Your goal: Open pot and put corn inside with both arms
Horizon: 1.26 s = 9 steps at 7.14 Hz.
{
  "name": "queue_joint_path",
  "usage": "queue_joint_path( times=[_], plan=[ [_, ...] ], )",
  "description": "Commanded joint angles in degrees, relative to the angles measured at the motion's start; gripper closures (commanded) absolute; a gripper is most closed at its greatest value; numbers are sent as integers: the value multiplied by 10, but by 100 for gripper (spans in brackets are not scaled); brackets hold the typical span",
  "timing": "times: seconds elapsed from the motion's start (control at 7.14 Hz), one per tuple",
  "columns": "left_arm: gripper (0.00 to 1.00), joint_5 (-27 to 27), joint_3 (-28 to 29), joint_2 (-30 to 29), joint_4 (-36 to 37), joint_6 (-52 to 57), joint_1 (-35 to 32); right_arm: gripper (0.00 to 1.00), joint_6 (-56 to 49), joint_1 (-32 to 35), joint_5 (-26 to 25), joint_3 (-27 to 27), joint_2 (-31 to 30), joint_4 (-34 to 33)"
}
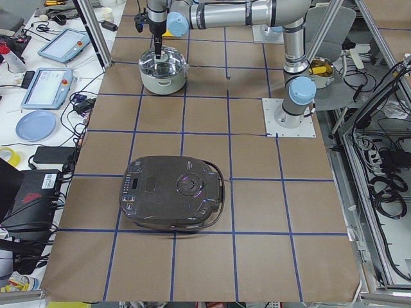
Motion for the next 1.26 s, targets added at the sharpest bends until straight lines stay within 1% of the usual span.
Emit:
queue_joint_path(
  times=[0.0,0.14,0.56,0.7,0.84,1.12],
  plan=[
    [0,7,27,-42,7,-28,-26,3,2,0,4,3,5,-2],
    [0,8,24,-46,10,-28,-34,4,2,0,3,3,13,-17],
    [0,9,0,-46,15,-24,-38,4,2,-1,7,2,16,-19],
    [12,9,-4,-47,24,-26,-38,15,2,-1,6,4,17,-25],
    [14,8,-9,-49,26,-28,-38,23,2,-1,7,8,17,-25],
    [74,9,-13,-46,34,-32,-40,30,2,-1,6,8,17,-25]
  ],
)
